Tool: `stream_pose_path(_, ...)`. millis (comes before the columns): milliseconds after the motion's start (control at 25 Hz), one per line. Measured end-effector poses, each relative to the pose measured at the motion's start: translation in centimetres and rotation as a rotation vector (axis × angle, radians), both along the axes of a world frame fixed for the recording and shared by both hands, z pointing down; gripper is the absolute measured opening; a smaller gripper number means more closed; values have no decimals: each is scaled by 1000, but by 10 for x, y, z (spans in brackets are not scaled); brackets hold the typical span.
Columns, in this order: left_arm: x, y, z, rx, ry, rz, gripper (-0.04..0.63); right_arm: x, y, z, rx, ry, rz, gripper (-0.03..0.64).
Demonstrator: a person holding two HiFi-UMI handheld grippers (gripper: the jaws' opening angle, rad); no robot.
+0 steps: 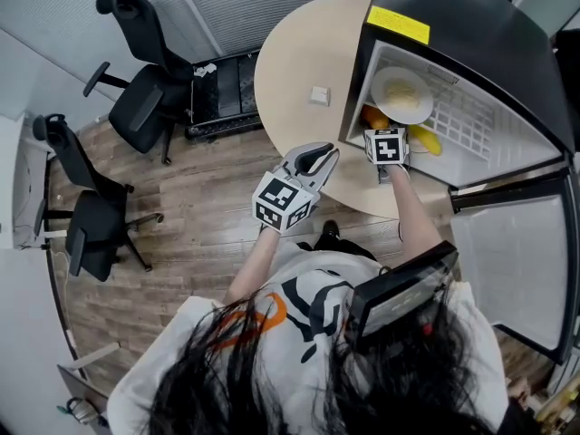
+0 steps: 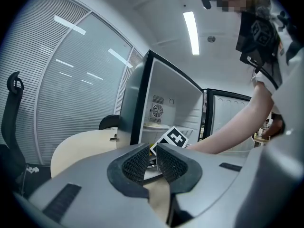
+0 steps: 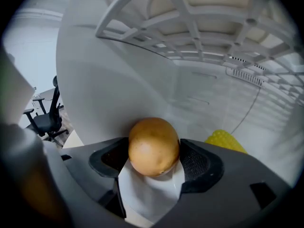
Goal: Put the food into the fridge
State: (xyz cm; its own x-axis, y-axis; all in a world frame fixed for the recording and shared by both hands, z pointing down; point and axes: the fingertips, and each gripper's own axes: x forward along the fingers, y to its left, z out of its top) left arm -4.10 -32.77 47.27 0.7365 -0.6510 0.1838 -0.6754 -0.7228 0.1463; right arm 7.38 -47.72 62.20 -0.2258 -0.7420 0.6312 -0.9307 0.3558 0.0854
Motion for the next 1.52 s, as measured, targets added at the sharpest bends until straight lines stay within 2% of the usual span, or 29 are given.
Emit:
stream_pose_path(360,3,0,1,-6,0,9,38,7,12,-3,-13,1,14,356)
stream_pose_path(720,7,11,-3,3,0,24,38,17,49,-31,54,-212,136,356)
stream_pose_path(960,6,23,-6,4,4,25,38,18,83,-54,113,-257,127,354)
stream_pose_path(1160,7,37,-8,2,9,32,38,14,113,-78,149,-344,133,354)
stream_pose_path(1520,7,80,-13,1,12,60,38,-1,176,-117,201,-437,114,353)
